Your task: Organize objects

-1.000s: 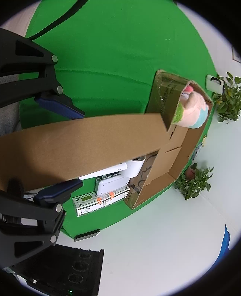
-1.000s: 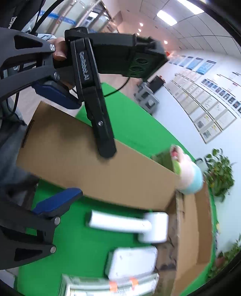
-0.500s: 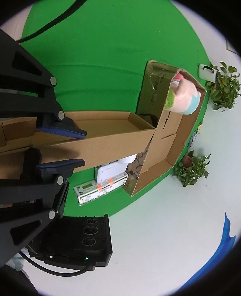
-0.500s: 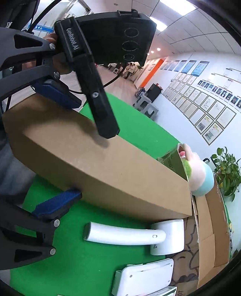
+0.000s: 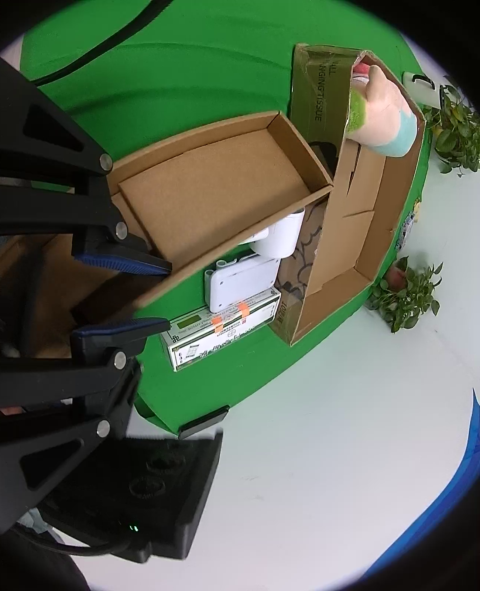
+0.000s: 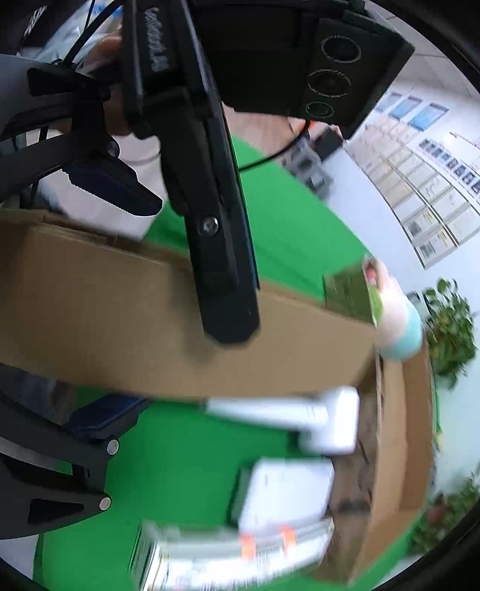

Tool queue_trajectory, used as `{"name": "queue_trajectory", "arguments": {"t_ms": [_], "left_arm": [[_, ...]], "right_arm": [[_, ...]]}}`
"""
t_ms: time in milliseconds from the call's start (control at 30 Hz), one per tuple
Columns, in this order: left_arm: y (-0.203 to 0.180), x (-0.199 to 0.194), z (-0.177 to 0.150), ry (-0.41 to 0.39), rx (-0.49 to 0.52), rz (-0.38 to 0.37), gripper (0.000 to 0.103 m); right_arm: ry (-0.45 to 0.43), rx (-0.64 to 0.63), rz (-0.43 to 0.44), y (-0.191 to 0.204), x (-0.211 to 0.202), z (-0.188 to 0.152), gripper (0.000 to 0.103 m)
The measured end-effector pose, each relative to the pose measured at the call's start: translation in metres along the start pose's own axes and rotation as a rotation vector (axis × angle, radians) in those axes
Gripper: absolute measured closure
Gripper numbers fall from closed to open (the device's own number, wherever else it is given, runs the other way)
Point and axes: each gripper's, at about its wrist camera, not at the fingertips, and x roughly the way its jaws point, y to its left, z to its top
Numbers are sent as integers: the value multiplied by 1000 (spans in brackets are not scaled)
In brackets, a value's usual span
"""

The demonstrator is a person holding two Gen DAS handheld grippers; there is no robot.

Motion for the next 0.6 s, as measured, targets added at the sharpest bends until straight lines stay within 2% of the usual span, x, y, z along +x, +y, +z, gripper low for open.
{"name": "queue_trajectory", "arguments": {"t_ms": [100,133,200,300,400,500,600], "left_arm": [[6,-10,0,-25,-20,15,79],[10,-15,-2,-33,-29,18,78],[14,-23,-2,-50,-45,39,75],[24,-39,-4,-84,-63,95,75],[37,-54,-8,-118,-92,135,75],[51,-64,-12,-122,-116,203,75],[60,-64,-15,-112,-129,215,75]], "right_arm": [[-33,19,-14,-8,-14,-2,39],[-38,22,-2,-10,-16,-3,41],[-59,26,13,-11,-18,-4,43],[-60,56,79,-9,-8,0,45],[-50,155,206,-18,12,2,44],[-34,274,247,-35,31,11,43],[-65,261,106,-43,24,15,38]]}}
